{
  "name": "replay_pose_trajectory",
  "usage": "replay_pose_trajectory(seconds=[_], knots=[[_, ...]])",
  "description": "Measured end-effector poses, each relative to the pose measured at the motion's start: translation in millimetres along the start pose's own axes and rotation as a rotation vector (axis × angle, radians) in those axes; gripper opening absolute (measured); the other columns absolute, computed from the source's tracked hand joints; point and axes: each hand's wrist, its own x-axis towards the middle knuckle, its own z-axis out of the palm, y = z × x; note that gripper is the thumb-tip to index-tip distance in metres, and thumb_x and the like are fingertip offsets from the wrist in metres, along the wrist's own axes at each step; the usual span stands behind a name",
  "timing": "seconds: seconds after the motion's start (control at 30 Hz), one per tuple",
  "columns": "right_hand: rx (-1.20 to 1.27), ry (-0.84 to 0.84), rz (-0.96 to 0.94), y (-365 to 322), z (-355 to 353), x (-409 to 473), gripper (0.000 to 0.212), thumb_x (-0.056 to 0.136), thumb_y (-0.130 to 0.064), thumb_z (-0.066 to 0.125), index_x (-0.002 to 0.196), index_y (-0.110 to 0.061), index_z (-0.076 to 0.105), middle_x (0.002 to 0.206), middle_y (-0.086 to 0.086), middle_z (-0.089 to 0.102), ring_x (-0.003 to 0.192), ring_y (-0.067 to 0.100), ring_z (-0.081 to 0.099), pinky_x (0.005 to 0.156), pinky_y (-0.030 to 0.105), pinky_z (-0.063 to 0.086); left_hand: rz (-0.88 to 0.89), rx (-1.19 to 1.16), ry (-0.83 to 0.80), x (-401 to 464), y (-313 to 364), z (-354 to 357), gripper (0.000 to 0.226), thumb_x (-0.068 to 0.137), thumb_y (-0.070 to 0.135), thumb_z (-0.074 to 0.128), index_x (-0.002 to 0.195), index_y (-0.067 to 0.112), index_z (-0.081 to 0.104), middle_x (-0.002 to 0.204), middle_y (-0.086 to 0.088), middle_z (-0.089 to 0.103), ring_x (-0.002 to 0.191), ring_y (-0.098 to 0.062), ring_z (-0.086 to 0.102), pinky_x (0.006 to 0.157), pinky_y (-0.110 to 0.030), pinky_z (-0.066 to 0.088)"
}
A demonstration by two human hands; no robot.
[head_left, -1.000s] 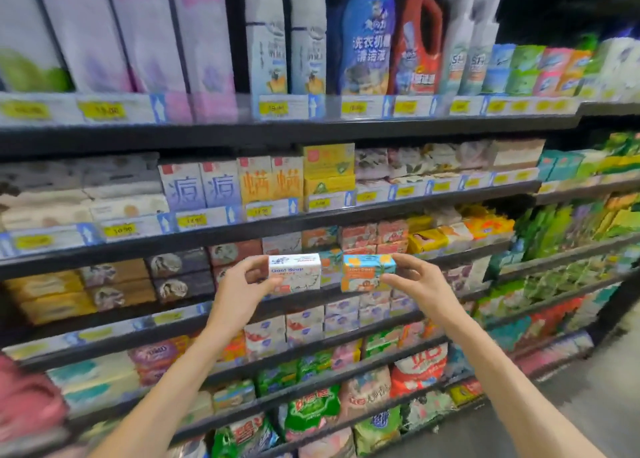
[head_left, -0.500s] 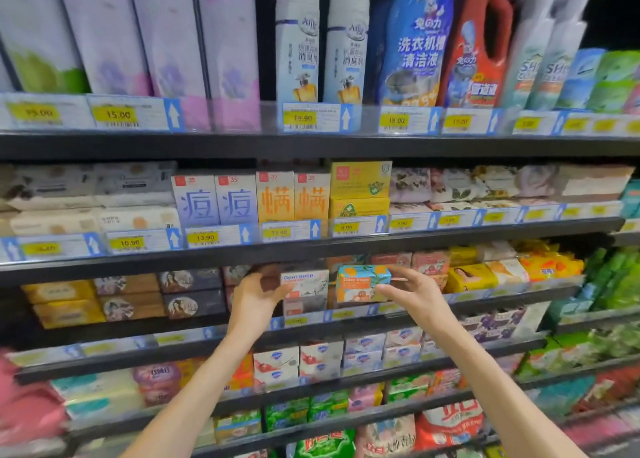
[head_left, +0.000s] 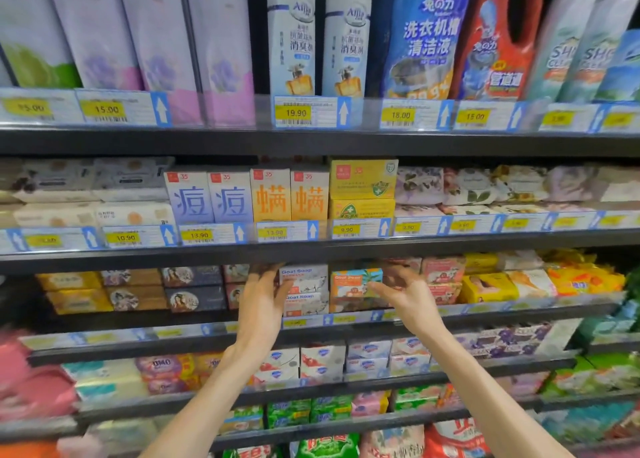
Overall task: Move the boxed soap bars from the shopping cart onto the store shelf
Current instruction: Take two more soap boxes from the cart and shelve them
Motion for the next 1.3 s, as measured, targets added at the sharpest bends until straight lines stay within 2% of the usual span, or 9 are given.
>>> replay_pose_trajectory(seconds=[0.07, 0.2, 0.37, 0.47, 0.53, 0.73, 1.03, 1.2, 1.3], knots=[[-0.009, 0.044, 0.007, -1.7, 5.6, 1.1, 0.056, 0.082, -0.041, 0.079, 0.128, -0.014, 0.061, 0.115, -0.008, 0.063, 0.106, 0.01, 0.06, 0.082, 0.019, 0.045, 0.005, 0.003, 0.007, 0.6, -1.2, 0.2, 0.035, 0.098, 0.032, 0.062, 0.132, 0.024, 0.061, 0.135, -0.003, 0.056, 0.114, -0.023, 0.065, 0.099, -0.044, 0.056], [-0.04, 0.098, -0.031, 1.1, 16.2, -2.9, 0.058, 0.083, -0.046, 0.077, 0.13, -0.014, 0.062, 0.125, 0.0, 0.064, 0.113, 0.017, 0.061, 0.095, 0.034, 0.052, 0.046, -0.029, 0.016, -0.5, -7.4, 2.6, 0.035, 0.098, 0.029, 0.063, 0.133, 0.029, 0.06, 0.137, 0.001, 0.052, 0.118, -0.02, 0.062, 0.1, -0.041, 0.055], [-0.087, 0.169, -0.163, -1.1, 25.4, -13.2, 0.037, 0.092, -0.031, 0.071, 0.128, -0.024, 0.061, 0.114, -0.005, 0.053, 0.098, 0.01, 0.057, 0.086, 0.011, 0.043, 0.051, -0.053, 0.04, 0.7, -11.7, 7.2, 0.037, 0.097, 0.022, 0.066, 0.133, 0.029, 0.061, 0.14, 0.002, 0.052, 0.124, -0.016, 0.057, 0.108, -0.031, 0.046], [-0.197, 0.205, -0.22, -2.1, 31.8, -13.0, 0.039, 0.094, -0.028, 0.068, 0.131, -0.024, 0.061, 0.112, -0.005, 0.047, 0.091, 0.017, 0.059, 0.083, 0.028, 0.051, 0.061, -0.048, 0.036, 2.1, -13.0, 7.6, 0.036, 0.097, 0.024, 0.065, 0.133, 0.027, 0.061, 0.142, 0.001, 0.051, 0.126, -0.017, 0.056, 0.107, -0.03, 0.044], [-0.215, 0.218, -0.232, -2.8, 32.2, -12.1, 0.037, 0.094, -0.028, 0.068, 0.13, -0.023, 0.063, 0.113, -0.006, 0.048, 0.092, 0.017, 0.059, 0.083, 0.028, 0.05, 0.067, -0.051, 0.038, 2.4, -16.1, 9.2, 0.036, 0.097, 0.025, 0.064, 0.133, 0.025, 0.061, 0.142, 0.001, 0.05, 0.125, -0.016, 0.056, 0.108, -0.028, 0.043], [-0.184, 0.236, -0.274, -3.7, 30.2, -13.8, 0.031, 0.092, -0.024, 0.071, 0.123, -0.022, 0.066, 0.113, -0.006, 0.05, 0.085, 0.005, 0.061, 0.08, 0.025, 0.054, 0.063, -0.091, 0.025, 3.9, -24.9, 14.6, 0.036, 0.099, 0.029, 0.06, 0.135, 0.03, 0.059, 0.142, 0.003, 0.047, 0.114, -0.018, 0.063, 0.101, -0.044, 0.054], [-0.25, 0.247, -0.307, 3.9, 44.8, -4.6, 0.039, 0.094, -0.016, 0.069, 0.131, -0.023, 0.061, 0.121, -0.002, 0.05, 0.103, 0.013, 0.057, 0.088, 0.012, 0.044, 0.064, -0.085, 0.053, 2.7, -24.8, 9.6, 0.037, 0.099, 0.031, 0.06, 0.135, 0.027, 0.06, 0.143, 0.004, 0.046, 0.101, -0.008, 0.064, 0.097, -0.039, 0.056], [-0.315, 0.249, -0.292, 10.2, 44.0, -0.6, 0.041, 0.095, -0.016, 0.068, 0.133, -0.024, 0.056, 0.123, 0.0, 0.046, 0.104, 0.02, 0.056, 0.088, 0.016, 0.04, 0.07, -0.081, 0.07, 1.7, -21.8, 13.2, 0.037, 0.097, 0.035, 0.062, 0.134, 0.028, 0.06, 0.141, 0.004, 0.048, 0.084, 0.0, 0.063, 0.09, -0.026, 0.054], [-0.338, 0.243, -0.269, 12.2, 43.8, 4.0, 0.04, 0.096, -0.019, 0.064, 0.134, -0.026, 0.055, 0.13, 0.002, 0.044, 0.105, 0.024, 0.058, 0.088, 0.027, 0.052, 0.057, -0.066, 0.073, 4.3, -23.2, 18.8, 0.037, 0.098, 0.037, 0.062, 0.135, 0.031, 0.057, 0.139, 0.006, 0.047, 0.08, -0.005, 0.065, 0.09, -0.033, 0.057]])
